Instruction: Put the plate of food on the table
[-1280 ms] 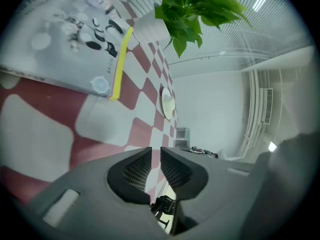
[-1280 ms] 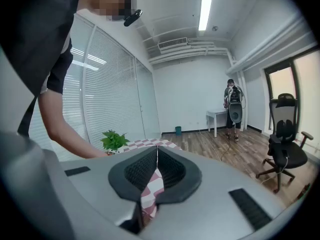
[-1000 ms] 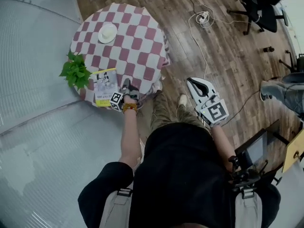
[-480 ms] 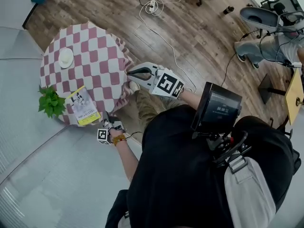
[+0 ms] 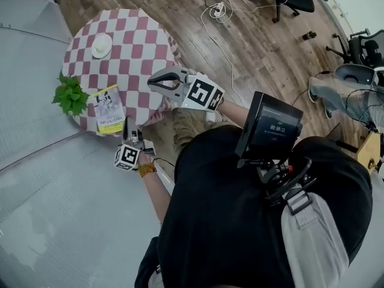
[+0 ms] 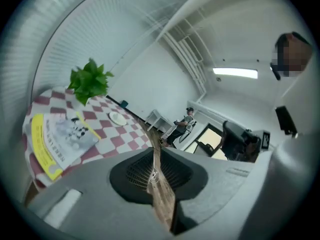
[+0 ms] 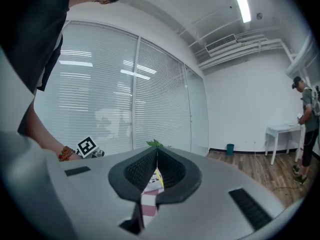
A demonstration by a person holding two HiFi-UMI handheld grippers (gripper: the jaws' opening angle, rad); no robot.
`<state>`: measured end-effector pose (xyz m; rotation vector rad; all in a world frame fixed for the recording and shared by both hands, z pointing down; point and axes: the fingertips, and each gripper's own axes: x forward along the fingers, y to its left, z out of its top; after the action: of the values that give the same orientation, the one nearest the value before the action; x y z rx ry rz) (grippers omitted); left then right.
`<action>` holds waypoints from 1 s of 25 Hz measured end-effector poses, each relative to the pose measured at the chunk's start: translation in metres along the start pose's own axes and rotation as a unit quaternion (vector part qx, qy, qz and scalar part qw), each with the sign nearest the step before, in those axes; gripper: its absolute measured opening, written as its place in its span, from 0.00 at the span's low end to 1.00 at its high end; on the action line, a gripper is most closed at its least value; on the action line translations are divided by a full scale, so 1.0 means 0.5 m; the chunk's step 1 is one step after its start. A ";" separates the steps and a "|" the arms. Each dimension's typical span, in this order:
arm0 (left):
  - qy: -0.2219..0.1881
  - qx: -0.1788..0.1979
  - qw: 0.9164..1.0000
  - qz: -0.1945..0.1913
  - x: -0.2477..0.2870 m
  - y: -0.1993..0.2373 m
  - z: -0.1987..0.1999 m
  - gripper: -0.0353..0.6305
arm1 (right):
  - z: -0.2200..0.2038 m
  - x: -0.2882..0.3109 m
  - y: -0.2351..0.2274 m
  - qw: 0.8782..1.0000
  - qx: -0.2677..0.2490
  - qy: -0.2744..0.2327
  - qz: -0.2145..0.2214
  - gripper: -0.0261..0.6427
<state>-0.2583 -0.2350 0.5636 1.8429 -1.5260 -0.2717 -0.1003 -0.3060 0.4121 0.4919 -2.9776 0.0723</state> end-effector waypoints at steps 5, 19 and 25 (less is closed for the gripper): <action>-0.035 0.138 0.989 -0.028 0.000 -0.103 0.110 0.11 | 0.066 0.053 0.008 0.999 -0.028 -0.025 0.028 0.06; -0.226 0.397 0.886 -0.076 -0.064 -0.414 0.431 0.11 | 0.309 0.102 0.025 0.984 -0.087 -0.140 0.072 0.06; -0.239 0.438 0.862 -0.085 -0.035 -0.444 0.419 0.11 | 0.316 0.106 0.043 0.980 -0.088 -0.156 0.088 0.06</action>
<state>-0.2124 -0.2903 0.2664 2.7890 -2.0291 -0.1157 -0.1750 -0.3132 0.2618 0.2364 -3.2838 -0.2774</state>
